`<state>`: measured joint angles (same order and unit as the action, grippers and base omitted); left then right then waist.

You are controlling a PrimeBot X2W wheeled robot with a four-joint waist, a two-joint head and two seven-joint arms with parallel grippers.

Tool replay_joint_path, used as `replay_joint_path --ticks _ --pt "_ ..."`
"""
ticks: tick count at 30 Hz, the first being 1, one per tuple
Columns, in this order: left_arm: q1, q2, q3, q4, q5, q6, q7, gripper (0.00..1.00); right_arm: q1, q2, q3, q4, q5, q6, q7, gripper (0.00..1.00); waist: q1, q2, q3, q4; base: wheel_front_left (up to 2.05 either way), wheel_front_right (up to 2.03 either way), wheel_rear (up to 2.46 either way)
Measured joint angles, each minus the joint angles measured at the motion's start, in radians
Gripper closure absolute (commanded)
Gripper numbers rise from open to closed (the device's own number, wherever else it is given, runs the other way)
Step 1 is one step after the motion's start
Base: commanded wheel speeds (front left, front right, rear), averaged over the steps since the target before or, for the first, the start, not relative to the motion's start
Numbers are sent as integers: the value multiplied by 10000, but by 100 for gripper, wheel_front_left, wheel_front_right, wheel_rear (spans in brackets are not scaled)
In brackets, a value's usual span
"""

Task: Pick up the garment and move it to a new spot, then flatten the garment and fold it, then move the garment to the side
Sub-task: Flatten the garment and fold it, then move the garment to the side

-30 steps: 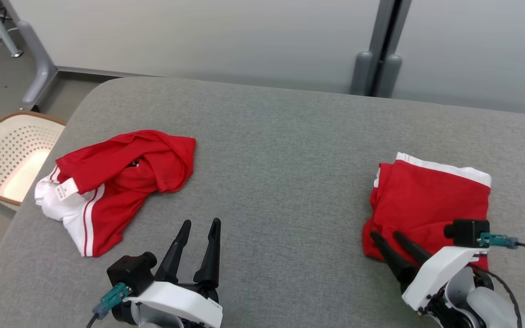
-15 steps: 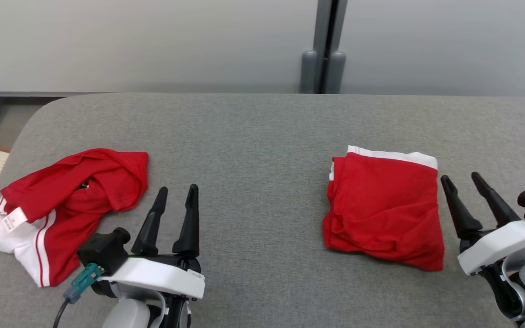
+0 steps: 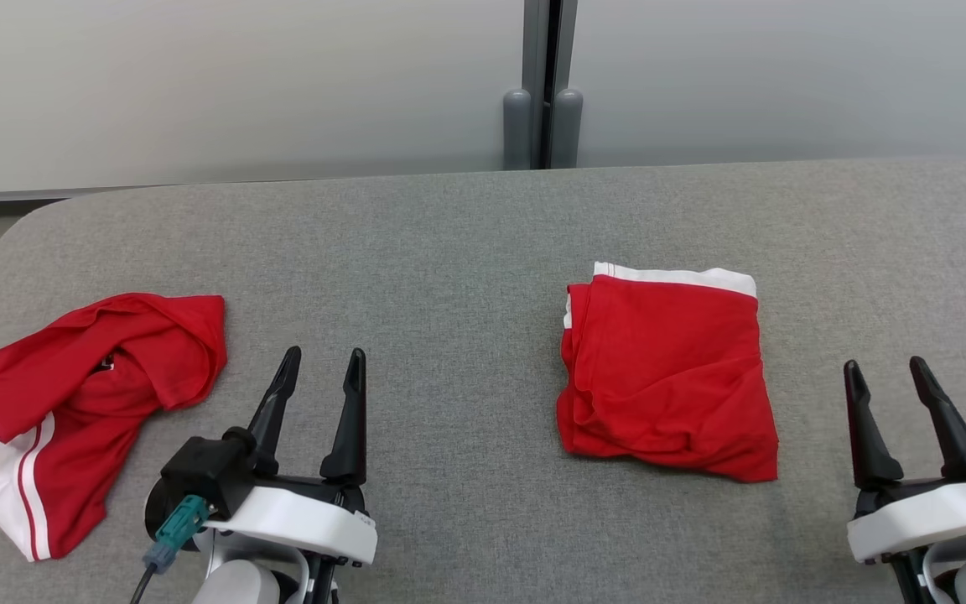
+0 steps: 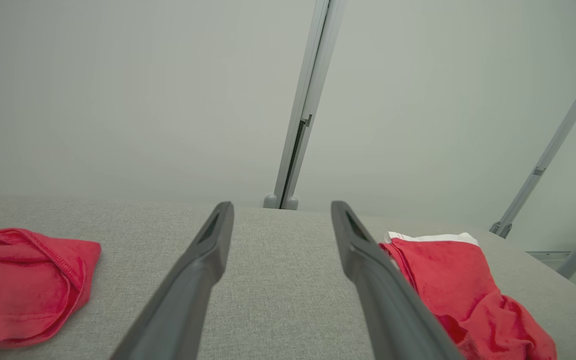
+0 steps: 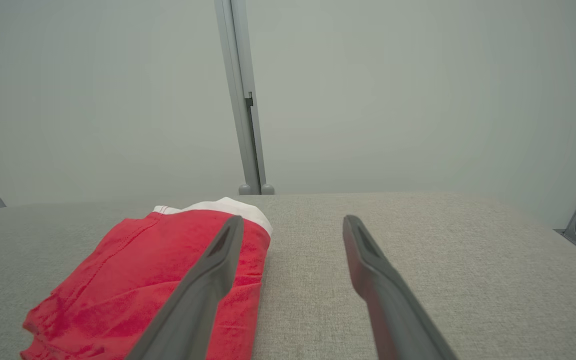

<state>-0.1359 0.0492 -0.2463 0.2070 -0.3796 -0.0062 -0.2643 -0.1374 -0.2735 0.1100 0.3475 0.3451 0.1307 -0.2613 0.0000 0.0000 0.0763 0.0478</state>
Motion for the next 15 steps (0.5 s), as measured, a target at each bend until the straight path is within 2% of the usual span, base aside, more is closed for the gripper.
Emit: replay_joint_path --ticks 9,15 --pt "95 -4 -159 -31 86 159 0 0 156 401 -362 -205 -541 0 0 0 0 0 58 42 0 0 0" --pt "36 -6 -357 -71 84 161 0 0 -149 479 -351 236 -451 0 84 0 0 0 315 230 0 0 0"
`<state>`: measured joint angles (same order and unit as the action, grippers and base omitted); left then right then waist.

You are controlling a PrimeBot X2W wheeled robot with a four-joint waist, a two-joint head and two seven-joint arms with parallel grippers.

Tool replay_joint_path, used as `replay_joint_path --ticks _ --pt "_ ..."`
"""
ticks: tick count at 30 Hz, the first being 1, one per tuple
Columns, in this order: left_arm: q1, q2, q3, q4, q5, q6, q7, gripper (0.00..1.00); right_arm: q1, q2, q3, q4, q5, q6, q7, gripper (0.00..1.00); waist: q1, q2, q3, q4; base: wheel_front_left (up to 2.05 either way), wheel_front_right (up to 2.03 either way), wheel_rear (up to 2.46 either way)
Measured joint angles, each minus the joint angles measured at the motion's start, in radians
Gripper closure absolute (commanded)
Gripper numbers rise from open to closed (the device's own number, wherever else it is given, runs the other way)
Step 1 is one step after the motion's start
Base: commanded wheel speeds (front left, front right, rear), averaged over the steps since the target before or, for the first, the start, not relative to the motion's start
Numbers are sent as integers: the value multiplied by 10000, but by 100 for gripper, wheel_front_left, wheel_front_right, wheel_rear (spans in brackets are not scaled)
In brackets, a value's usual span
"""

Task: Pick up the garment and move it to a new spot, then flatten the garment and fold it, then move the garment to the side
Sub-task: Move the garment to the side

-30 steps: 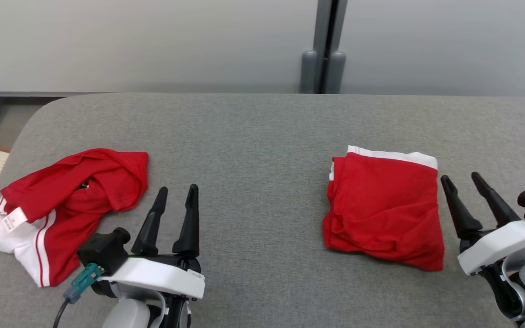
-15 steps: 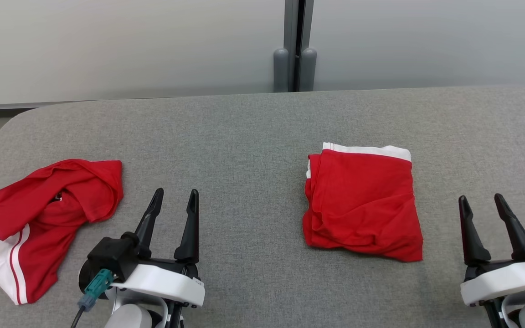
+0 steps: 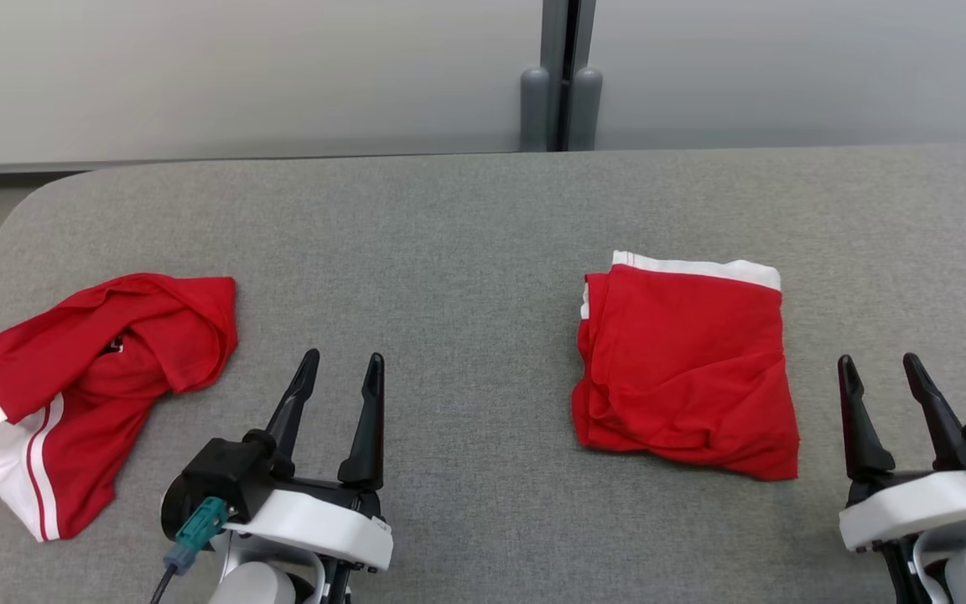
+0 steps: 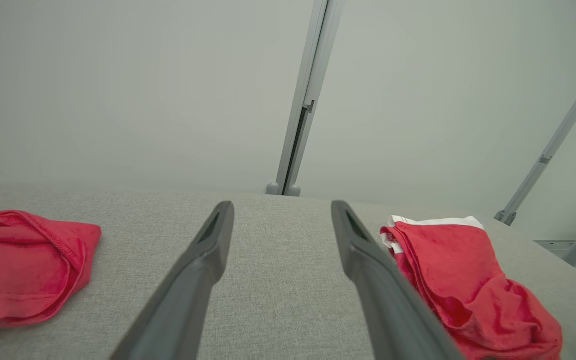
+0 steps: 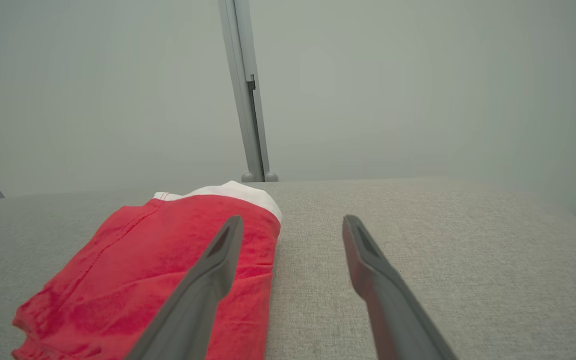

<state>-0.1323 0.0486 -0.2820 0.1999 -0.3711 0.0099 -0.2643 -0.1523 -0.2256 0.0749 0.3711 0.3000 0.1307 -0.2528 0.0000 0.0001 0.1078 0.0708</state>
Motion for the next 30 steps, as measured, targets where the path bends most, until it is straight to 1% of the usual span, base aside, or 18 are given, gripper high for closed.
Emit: replay_joint_path --ticks 6,9,18,19,21,27,30 --pt "-243 -2 -267 48 0 -15 0 0 -691 35 -6 855 454 0 617 0 0 0 458 284 0 0 0" --pt "-325 4 -382 98 -19 -33 0 0 -990 81 144 1237 940 0 874 0 0 0 700 471 0 0 0" --pt "-659 0 -598 161 -77 -10 0 0 -1885 -21 441 2508 1753 -2 1344 0 0 0 1351 946 0 0 0" --pt "-672 0 -604 173 -77 -10 0 0 -1975 -12 531 2614 1887 0 1388 38 0 0 1399 979 0 0 0" --pt "-739 2 -610 209 -75 -10 0 0 -2115 -27 704 2761 2059 0 1384 100 0 -1 1465 1018 0 0 0" --pt "-776 6 -589 288 -59 -2 0 0 -2374 -314 1175 3204 1812 0 802 100 0 -1 1442 943 0 0 0" --pt "-773 2 -617 320 -13 -27 0 0 -2552 -522 1325 3471 1300 2 414 100 0 0 1368 779 0 0 0"
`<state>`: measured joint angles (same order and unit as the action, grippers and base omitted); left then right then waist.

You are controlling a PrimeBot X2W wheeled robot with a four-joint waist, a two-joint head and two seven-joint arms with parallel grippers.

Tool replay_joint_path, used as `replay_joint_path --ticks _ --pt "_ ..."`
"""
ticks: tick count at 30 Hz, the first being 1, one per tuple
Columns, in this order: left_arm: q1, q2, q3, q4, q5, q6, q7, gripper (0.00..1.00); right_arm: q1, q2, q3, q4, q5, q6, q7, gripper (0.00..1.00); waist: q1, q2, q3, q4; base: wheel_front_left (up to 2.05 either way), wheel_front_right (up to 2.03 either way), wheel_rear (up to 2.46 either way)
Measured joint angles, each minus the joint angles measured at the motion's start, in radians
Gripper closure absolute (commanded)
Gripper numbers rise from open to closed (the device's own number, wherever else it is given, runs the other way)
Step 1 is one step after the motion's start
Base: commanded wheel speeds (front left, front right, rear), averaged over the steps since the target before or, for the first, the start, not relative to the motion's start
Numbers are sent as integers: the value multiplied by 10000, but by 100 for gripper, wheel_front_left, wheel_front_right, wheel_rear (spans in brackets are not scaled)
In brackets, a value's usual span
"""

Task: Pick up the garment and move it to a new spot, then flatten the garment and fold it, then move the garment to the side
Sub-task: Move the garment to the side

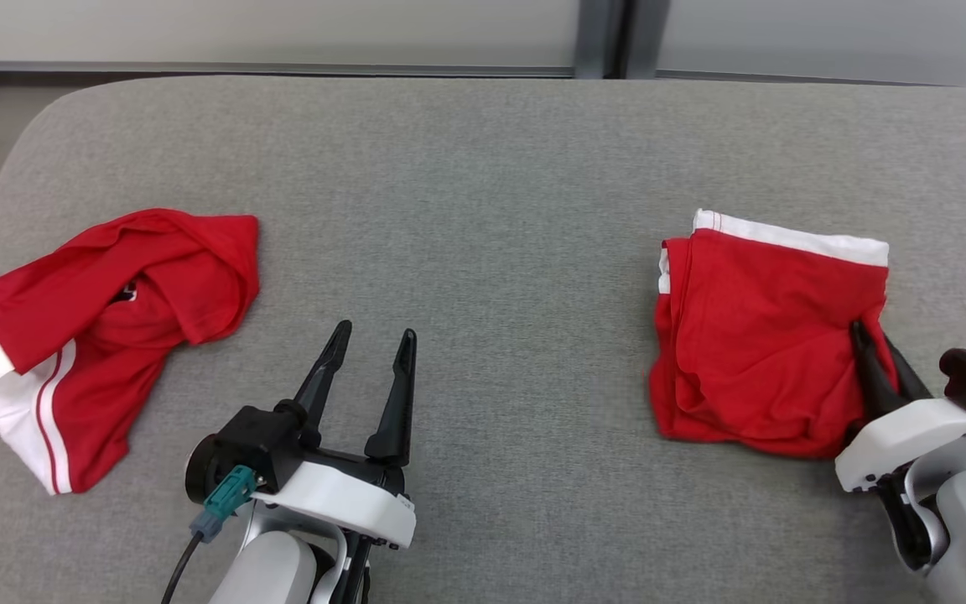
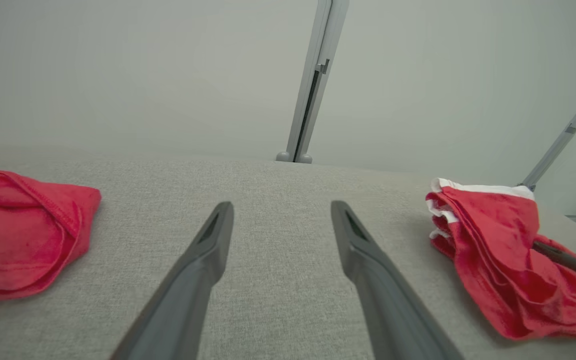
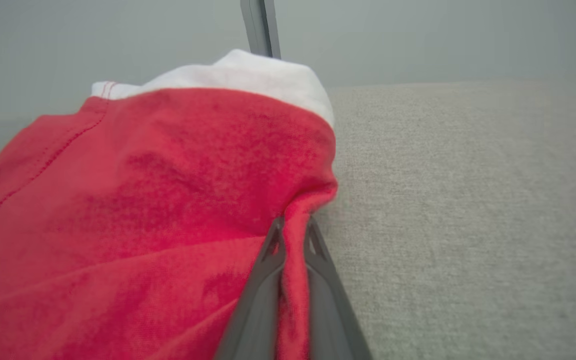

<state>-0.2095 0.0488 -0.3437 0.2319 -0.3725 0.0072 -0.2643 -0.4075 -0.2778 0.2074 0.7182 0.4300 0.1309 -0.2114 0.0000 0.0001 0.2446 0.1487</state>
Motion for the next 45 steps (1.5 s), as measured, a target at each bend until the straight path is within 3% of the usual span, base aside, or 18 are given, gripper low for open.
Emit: replay_joint_path --ticks 8,18,27,35,36,37,40,42,45 --pt "-194 4 -341 -92 477 -161 0 0 -654 -805 514 -67 -1751 0 -410 100 0 0 -65 -745 0 0 0" --pt "-1462 -8 -963 -531 1041 -286 0 0 -1765 -2828 1406 -228 -2654 2 -451 100 0 0 908 -1826 0 0 0" --pt "-2644 -8 -1384 -688 1187 -368 0 0 -3127 -4406 803 828 -2617 2 -481 100 1 0 2567 -2561 0 0 0" --pt "-2987 -6 -1438 -771 1218 -403 0 0 -3851 -4869 138 1831 -3110 2 -499 100 1 -1 3308 -2615 0 0 0" --pt "-3020 -6 -1442 -779 1216 -401 0 0 -3918 -4857 42 2025 -3101 2 -499 79 1 0 3319 -2576 0 0 0" --pt "-3056 -4 -1438 -784 1200 -399 0 0 -3938 -4849 8 2163 -3106 2 -499 0 1 0 3320 -2538 0 0 0" --pt "-3068 -4 -1438 -794 1124 -368 0 0 -3997 -4847 -194 2368 -3269 2 -497 0 1 0 3257 -2438 0 0 0" --pt "-3055 2 -1429 -792 1035 -357 0 0 -4036 -5003 -201 2194 -4061 2 -499 0 1 0 3142 -2379 0 0 0" --pt "-2915 -8 -1379 -807 895 -272 0 0 -4039 -4610 -744 1496 -4671 0 -514 0 1 0 2868 -2310 0 0 0"
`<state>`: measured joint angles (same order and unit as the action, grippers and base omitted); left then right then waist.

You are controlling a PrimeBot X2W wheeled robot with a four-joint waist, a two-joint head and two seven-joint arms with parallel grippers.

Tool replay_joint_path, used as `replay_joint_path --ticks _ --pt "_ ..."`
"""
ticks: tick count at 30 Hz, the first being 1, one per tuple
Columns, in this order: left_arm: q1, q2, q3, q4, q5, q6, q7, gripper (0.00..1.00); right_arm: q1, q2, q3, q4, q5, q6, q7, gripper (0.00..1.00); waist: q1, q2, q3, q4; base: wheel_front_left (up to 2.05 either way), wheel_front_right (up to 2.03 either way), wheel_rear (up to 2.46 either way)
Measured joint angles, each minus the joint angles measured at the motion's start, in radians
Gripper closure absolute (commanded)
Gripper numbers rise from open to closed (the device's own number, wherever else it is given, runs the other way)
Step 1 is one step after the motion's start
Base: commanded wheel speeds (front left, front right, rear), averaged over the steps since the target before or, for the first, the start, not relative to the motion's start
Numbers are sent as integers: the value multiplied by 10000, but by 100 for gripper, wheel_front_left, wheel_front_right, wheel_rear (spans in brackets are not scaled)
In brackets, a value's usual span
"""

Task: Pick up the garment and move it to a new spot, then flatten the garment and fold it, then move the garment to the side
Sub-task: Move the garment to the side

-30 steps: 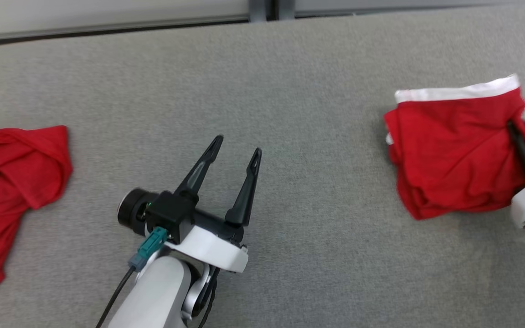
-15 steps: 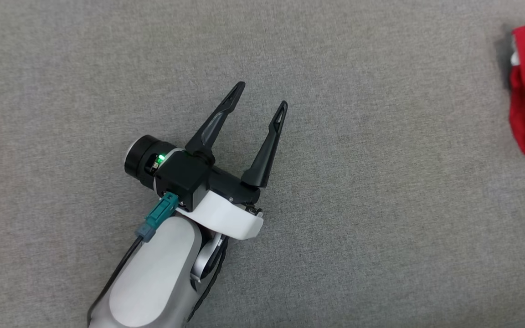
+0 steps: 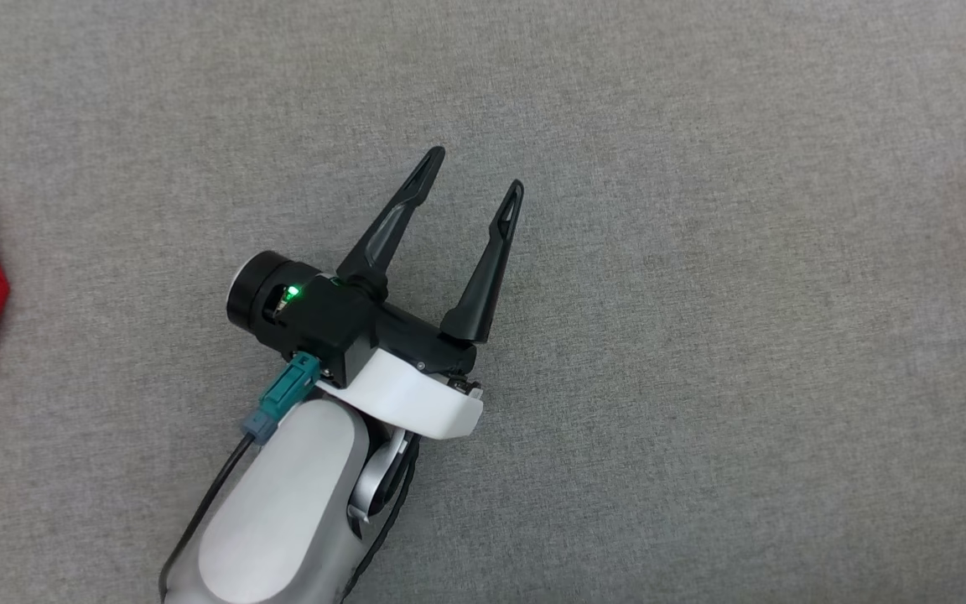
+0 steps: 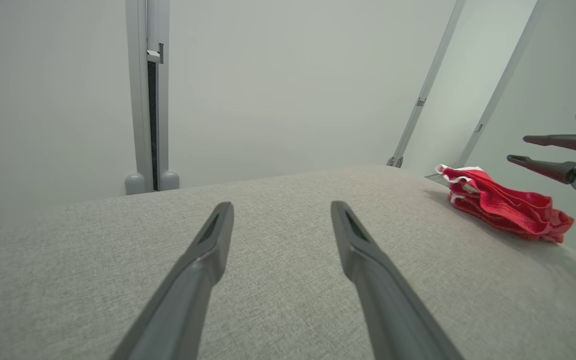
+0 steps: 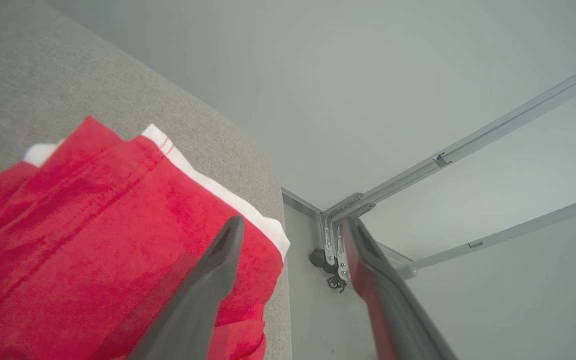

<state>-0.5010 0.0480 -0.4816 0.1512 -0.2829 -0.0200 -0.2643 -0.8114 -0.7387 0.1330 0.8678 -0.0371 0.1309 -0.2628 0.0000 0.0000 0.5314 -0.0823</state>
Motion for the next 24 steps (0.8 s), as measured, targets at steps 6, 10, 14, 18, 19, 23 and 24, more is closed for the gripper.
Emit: replay_joint_path --ticks 6,10,14,18,19,23,24 --pt "490 -2 178 21 -209 98 0 0 828 1661 -711 -1505 -119 0 -10 0 0 0 -829 144 0 0 0" --pt "975 10 479 13 -343 190 0 0 1536 2525 -746 -2497 337 2 -10 0 0 0 -1537 325 0 0 0" --pt "1593 2 984 27 -347 245 0 0 2323 3336 -564 -3306 1110 2 -10 0 0 0 -2279 581 0 0 0" --pt "2089 12 1499 79 -259 249 0 0 3045 3852 -447 -4013 1624 0 -10 0 0 0 -2936 898 0 0 0" --pt "2199 10 1611 100 -219 240 0 0 3251 4057 -483 -4130 1745 0 -10 0 0 0 -3080 979 0 0 0" --pt "2669 12 1896 184 -27 236 0 0 4145 4734 -384 -4661 2011 8 -10 0 0 0 -3611 1285 0 0 0" --pt "2778 12 1918 209 -29 213 0 0 4360 4878 -410 -4742 2084 8 -10 0 0 0 -3726 1354 0 0 0"
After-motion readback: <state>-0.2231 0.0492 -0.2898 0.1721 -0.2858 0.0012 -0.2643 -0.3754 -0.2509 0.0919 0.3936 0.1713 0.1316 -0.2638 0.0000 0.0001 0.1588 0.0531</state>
